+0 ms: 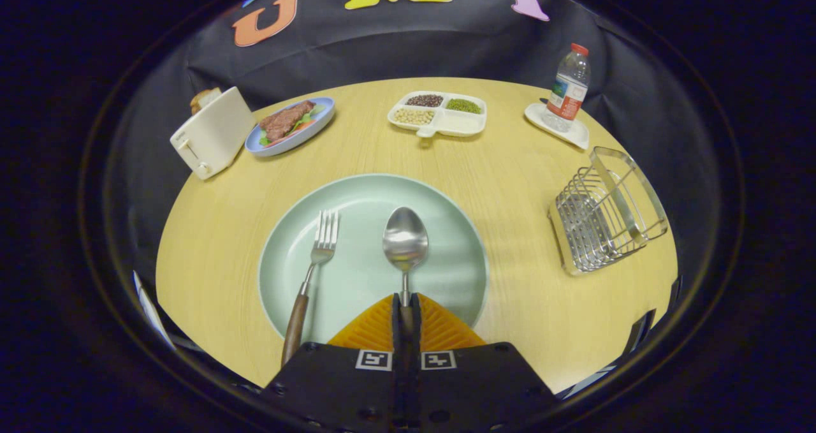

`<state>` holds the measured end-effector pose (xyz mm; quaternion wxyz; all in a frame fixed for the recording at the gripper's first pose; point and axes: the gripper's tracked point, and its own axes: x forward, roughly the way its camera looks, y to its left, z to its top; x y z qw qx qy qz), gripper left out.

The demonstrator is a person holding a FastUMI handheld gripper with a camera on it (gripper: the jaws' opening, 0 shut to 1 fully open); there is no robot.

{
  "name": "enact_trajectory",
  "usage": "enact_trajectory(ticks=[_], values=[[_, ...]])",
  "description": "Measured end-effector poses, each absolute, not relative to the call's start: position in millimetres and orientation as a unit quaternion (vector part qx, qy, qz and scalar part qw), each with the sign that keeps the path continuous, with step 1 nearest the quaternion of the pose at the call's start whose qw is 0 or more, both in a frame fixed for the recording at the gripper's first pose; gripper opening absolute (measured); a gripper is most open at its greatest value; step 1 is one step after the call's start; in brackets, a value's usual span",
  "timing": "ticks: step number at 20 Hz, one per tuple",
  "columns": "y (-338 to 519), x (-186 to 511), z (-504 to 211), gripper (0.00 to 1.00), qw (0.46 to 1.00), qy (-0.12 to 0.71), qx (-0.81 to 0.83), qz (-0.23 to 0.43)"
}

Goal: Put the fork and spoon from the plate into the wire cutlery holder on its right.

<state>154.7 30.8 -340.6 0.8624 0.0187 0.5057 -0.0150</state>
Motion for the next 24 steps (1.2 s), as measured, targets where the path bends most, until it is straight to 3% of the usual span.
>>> enact_trajectory(ticks=[11,24], values=[[8,143,-264,0.02,0.899,0.438,0.025,0.0],[-100,141,-212,0.02,0.919,0.388,0.051,-0.039]])
